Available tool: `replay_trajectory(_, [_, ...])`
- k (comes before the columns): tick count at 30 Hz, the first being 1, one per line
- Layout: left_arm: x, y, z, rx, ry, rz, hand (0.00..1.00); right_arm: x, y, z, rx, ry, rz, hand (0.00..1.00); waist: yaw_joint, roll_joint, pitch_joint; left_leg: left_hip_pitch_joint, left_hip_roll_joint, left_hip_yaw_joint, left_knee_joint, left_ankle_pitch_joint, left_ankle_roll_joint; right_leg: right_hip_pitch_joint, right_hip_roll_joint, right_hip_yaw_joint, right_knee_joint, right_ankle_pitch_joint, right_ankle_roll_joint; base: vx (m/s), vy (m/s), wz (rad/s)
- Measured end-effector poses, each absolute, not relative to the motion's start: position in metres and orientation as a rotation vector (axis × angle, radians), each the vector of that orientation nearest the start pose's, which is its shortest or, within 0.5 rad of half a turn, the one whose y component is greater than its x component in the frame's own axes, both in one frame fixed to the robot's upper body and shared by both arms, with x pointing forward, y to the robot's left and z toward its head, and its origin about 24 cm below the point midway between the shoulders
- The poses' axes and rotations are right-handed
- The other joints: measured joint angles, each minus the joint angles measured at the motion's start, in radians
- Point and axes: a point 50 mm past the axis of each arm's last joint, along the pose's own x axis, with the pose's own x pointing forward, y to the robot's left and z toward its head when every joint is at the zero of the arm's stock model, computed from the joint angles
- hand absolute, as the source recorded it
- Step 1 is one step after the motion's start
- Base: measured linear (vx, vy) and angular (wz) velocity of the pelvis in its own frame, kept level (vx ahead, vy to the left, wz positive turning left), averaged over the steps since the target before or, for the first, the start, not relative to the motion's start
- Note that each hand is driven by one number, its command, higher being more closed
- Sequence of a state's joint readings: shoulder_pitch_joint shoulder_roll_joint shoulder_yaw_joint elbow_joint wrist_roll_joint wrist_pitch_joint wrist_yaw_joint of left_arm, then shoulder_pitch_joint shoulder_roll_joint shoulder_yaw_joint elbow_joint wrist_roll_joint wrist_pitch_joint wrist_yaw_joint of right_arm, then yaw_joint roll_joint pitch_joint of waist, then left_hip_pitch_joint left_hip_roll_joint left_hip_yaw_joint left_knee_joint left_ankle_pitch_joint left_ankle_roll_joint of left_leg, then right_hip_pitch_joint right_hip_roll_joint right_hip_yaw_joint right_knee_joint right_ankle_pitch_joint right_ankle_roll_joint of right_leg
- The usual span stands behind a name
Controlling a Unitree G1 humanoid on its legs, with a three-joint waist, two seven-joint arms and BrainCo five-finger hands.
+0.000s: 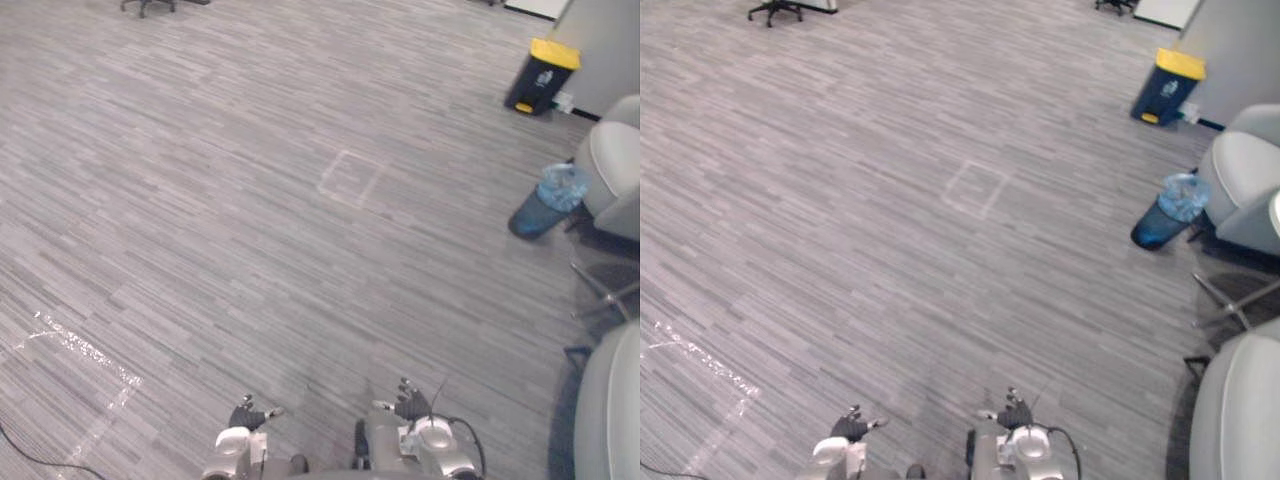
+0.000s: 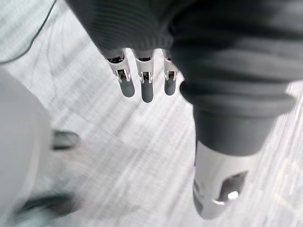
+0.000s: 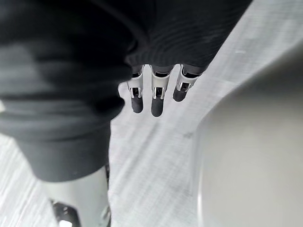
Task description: Organize the slippers on the shoe rack
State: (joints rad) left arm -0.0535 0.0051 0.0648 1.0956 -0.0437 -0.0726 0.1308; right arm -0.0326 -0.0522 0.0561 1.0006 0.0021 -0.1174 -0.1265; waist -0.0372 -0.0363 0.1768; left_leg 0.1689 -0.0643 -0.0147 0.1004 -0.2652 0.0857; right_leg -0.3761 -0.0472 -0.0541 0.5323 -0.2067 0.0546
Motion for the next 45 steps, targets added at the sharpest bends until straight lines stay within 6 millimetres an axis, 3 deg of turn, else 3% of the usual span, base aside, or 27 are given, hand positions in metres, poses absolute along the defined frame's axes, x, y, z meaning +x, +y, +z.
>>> replay_trajectory(1, [0.144, 0.162, -0.151, -0.003, 0.973, 0.19, 0.0, 0.159, -0.166, -0.139, -0.127, 0.852, -0.088, 0.0, -0.013, -0.004, -0.005, 0.034, 0.001, -0.029, -0.011, -0.027, -0.013, -0.009, 0.008, 0.006, -0.159, 0.086, -0.021, 0.5, -0.153, 0.58])
replay_trajectory(2, [0.143, 0.158, -0.152, -0.018, 0.978, 0.19, 0.0, 0.159, -0.168, -0.139, -0.133, 0.85, -0.089, 0.0, -0.022, 0.004, -0.004, 0.052, 0.013, -0.042, -0.013, -0.043, -0.019, -0.004, 0.02, 0.01, -0.165, 0.153, -0.037, 0.78, -0.23, 0.67])
replay_trajectory(3, [0.137, 0.157, -0.154, -0.04, 0.994, 0.207, 0.0, 0.16, -0.17, -0.139, -0.14, 0.855, -0.092, 0.0, -0.026, 0.021, -0.019, 0.068, 0.037, -0.058, -0.003, -0.052, -0.035, 0.0, 0.036, 0.002, -0.142, 0.158, -0.064, 0.83, -0.229, 0.49])
replay_trajectory(5, [0.135, 0.154, -0.155, -0.082, 0.998, 0.23, 0.0, 0.163, -0.174, -0.139, -0.146, 0.869, -0.102, 0.0, -0.019, 0.043, -0.015, 0.038, 0.053, -0.05, 0.126, -0.024, -0.081, 0.025, 0.027, -0.036, -0.08, 0.104, -0.093, 0.68, -0.18, 0.41])
replay_trajectory(6, [0.132, 0.151, -0.156, -0.119, 1.008, 0.255, 0.0, 0.161, -0.176, -0.139, -0.156, 0.872, -0.101, 0.0, -0.027, 0.057, -0.017, -0.015, 0.054, -0.041, 0.299, 0.005, -0.126, 0.072, 0.033, -0.059, -0.084, 0.081, -0.097, 0.66, -0.169, 0.53])
replay_trajectory(7, [0.13, 0.155, -0.155, -0.168, 0.997, 0.309, 0.0, 0.159, -0.173, -0.141, -0.177, 0.877, -0.072, 0.0, -0.021, 0.065, -0.018, -0.145, 0.084, 0.005, 0.617, 0.126, -0.218, 0.185, 0.04, -0.073, -0.157, 0.04, -0.1, 0.69, -0.163, 0.42])
replay_trajectory(8, [0.132, 0.16, -0.154, -0.18, 0.981, 0.338, 0.0, 0.158, -0.17, -0.141, -0.179, 0.878, -0.057, 0.0, -0.008, 0.064, -0.015, -0.203, 0.119, 0.04, 0.758, 0.14, -0.224, 0.236, 0.048, -0.061, -0.192, 0.016, -0.11, 0.69, -0.125, 0.11])
replay_trajectory(10, [0.135, 0.169, -0.15, -0.208, 0.936, 0.39, 0.0, 0.156, -0.155, -0.143, -0.151, 0.89, -0.034, 0.0, 0.039, 0.078, -0.005, -0.335, 0.215, 0.133, 0.981, 0.072, -0.166, 0.374, 0.081, -0.049, -0.262, -0.024, -0.128, 0.62, -0.092, -0.16])
replay_trajectory(12, [0.139, 0.174, -0.144, -0.205, 0.878, 0.406, 0.0, 0.153, -0.141, -0.144, -0.118, 0.9, -0.014, 0.0, 0.054, 0.067, -0.003, -0.446, 0.242, 0.171, 0.953, 0.015, -0.15, 0.493, 0.073, -0.041, -0.337, -0.033, -0.128, 0.62, -0.053, -0.12])
replay_trajectory(15, [0.142, 0.181, -0.141, -0.201, 0.839, 0.428, 0.0, 0.153, -0.137, -0.144, -0.072, 0.899, -0.034, 0.0, 0.082, 0.062, 0.0, -0.541, 0.227, 0.217, 0.618, -0.009, -0.14, 0.612, 0.014, -0.027, -0.417, -0.037, -0.12, 0.59, 0.073, -0.44])
replay_trajectory(16, [0.142, 0.183, -0.141, -0.198, 0.839, 0.433, 0.0, 0.153, -0.138, -0.144, -0.068, 0.897, -0.041, 0.0, 0.087, 0.058, -0.003, -0.55, 0.198, 0.185, 0.43, 0.045, -0.146, 0.632, -0.01, -0.015, -0.426, -0.051, -0.098, 0.6, 0.259, -0.53])
replay_trajectory(17, [0.137, 0.185, -0.143, -0.177, 0.856, 0.423, 0.0, 0.149, -0.145, -0.145, -0.077, 0.905, -0.061, 0.0, 0.094, 0.055, -0.011, -0.545, 0.157, 0.109, 0.274, 0.215, -0.181, 0.657, -0.034, 0.034, -0.43, -0.083, -0.074, 0.6, 0.259, -0.56])
replay_trajectory(18, [0.136, 0.186, -0.143, -0.167, 0.863, 0.42, 0.0, 0.148, -0.147, -0.146, -0.079, 0.908, -0.065, 0.0, 0.094, 0.05, -0.014, -0.544, 0.149, 0.106, 0.275, 0.235, -0.168, 0.658, -0.04, 0.046, -0.429, -0.084, -0.074, 0.63, 0.324, -0.45])
replay_trajectory(20, [0.133, 0.201, -0.144, -0.116, 0.882, 0.426, 0.0, 0.143, -0.145, -0.148, -0.055, 0.932, -0.083, 0.0, 0.077, -0.005, -0.043, -0.537, 0.107, 0.15, 0.274, 0.186, -0.12, 0.573, -0.096, 0.1, -0.282, -0.063, -0.063, 0.57, 0.283, -0.25])
replay_trajectory(23, [0.125, 0.21, -0.148, -0.04, 0.941, 0.417, 0.0, 0.139, -0.145, -0.15, -0.047, 0.941, -0.085, 0.0, 0.065, -0.044, -0.031, -0.365, 0.101, 0.228, 0.257, 0.1, -0.07, 0.363, -0.107, 0.178, 0.272, 0.067, 0.087, 0.63, 0.274, -0.56])
replay_trajectory(24, [0.124, 0.21, -0.149, -0.023, 0.956, 0.403, 0.0, 0.141, -0.145, -0.149, -0.048, 0.935, -0.083, 0.0, 0.057, -0.043, -0.03, -0.323, 0.101, 0.235, 0.245, 0.095, -0.066, 0.334, -0.108, 0.164, 0.349, 0.063, 0.087, 0.51, 0.202, -0.64])
replay_trajectory(27, [0.121, 0.2, -0.153, -0.004, 0.994, 0.362, 0.0, 0.149, -0.142, -0.145, -0.041, 0.901, -0.073, 0.0, 0.041, -0.011, -0.02, -0.075, 0.124, 0.285, 0.096, 0.091, -0.06, 0.186, -0.075, 0.052, 0.481, -0.008, -0.007, 0.44, 0.128, -0.59])
replay_trajectory(29, [0.127, 0.198, -0.151, -0.001, 0.982, 0.349, 0.0, 0.153, -0.142, -0.142, -0.036, 0.878, -0.073, 0.0, 0.026, -0.017, -0.019, -0.014, 0.13, 0.296, 0.049, 0.082, -0.061, 0.11, -0.056, -0.006, 0.408, -0.042, -0.009, 0.41, 0.014, -0.12])
replay_trajectory(31, [0.136, 0.193, -0.15, -0.008, 0.97, 0.334, 0.0, 0.159, -0.147, -0.14, -0.026, 0.865, -0.095, 0.0, 0.021, -0.016, -0.018, 0.037, 0.14, 0.313, 0.009, 0.045, -0.094, 0.053, -0.054, -0.096, 0.224, -0.042, -0.012, 0.48, -0.055, 0.02])
replay_trajectory(33, [0.128, 0.193, -0.153, 0.011, 1.006, 0.324, 0.0, 0.157, -0.147, -0.142, -0.028, 0.877, -0.093, 0.0, 0.019, -0.024, -0.021, 0.098, 0.135, 0.328, -0.018, 0.026, -0.107, 0.045, -0.034, -0.149, -0.059, 0.033, -0.055, 0.48, -0.12, -0.13])
replay_trajectory(34, [0.122, 0.196, -0.155, 0.03, 1.025, 0.323, 0.0, 0.154, -0.148, -0.144, -0.031, 0.891, -0.088, 0.0, 0.015, -0.039, -0.029, 0.116, 0.114, 0.312, -0.011, 0.026, -0.107, 0.058, -0.026, -0.145, -0.151, 0.167, -0.102, 0.51, -0.142, -0.11])
replay_trajectory(35, [0.121, 0.193, -0.156, 0.028, 1.036, 0.315, 0.0, 0.155, -0.154, -0.144, -0.055, 0.893, -0.087, 0.0, 0.009, -0.016, -0.041, 0.124, 0.138, 0.294, 0.007, 0.028, -0.107, 0.079, -0.008, -0.161, -0.151, 0.152, -0.112, 0.54, -0.149, -0.07])
replay_trajectory(38, [0.117, 0.185, -0.158, -0.011, 1.047, 0.324, 0.0, 0.154, -0.164, -0.144, -0.072, 0.905, -0.095, 0.0, 0.011, 0.043, -0.051, 0.013, 0.212, 0.218, 0.347, 0.046, -0.139, 0.151, 0.042, -0.155, -0.161, 0.076, -0.142, 0.52, -0.187, -0.21])
replay_trajectory(40, [0.116, 0.184, -0.157, -0.043, 1.035, 0.354, 0.0, 0.149, -0.163, -0.146, -0.078, 0.92, -0.084, 0.0, 0.018, 0.06, -0.046, -0.149, 0.28, 0.141, 0.767, 0.196, -0.225, 0.275, 0.098, -0.125, -0.225, 0.037, -0.167, 0.61, -0.163, -0.42])
replay_trajectory(43, [0.124, 0.196, -0.152, -0.021, 1.004, 0.347, 0.0, 0.14, -0.161, -0.15, -0.081, 0.956, -0.077, 0.0, 0.042, 0.046, -0.054, -0.248, 0.296, 0.179, 0.931, 0.097, -0.208, 0.392, 0.124, -0.027, -0.265, -0.011, -0.188, 0.45, -0.053, -0.92])
replay_trajectory(44, [0.115, 0.215, -0.152, -0.025, 1.015, 0.394, 0.0, 0.14, -0.153, -0.15, -0.049, 0.957, -0.068, 0.0, 0.047, 0.028, -0.057, -0.299, 0.297, 0.241, 0.846, 0.03, -0.191, 0.461, 0.122, 0.037, -0.308, -0.011, -0.179, 0.44, -0.023, -1.27])
replay_trajectory(45, [0.113, 0.217, -0.152, -0.028, 1.017, 0.399, 0.0, 0.14, -0.153, -0.15, -0.045, 0.958, -0.071, 0.0, 0.047, 0.029, -0.058, -0.307, 0.297, 0.25, 0.824, 0.02, -0.189, 0.47, 0.122, 0.05, -0.315, -0.012, -0.178, 0.46, 0.037, -1.33])
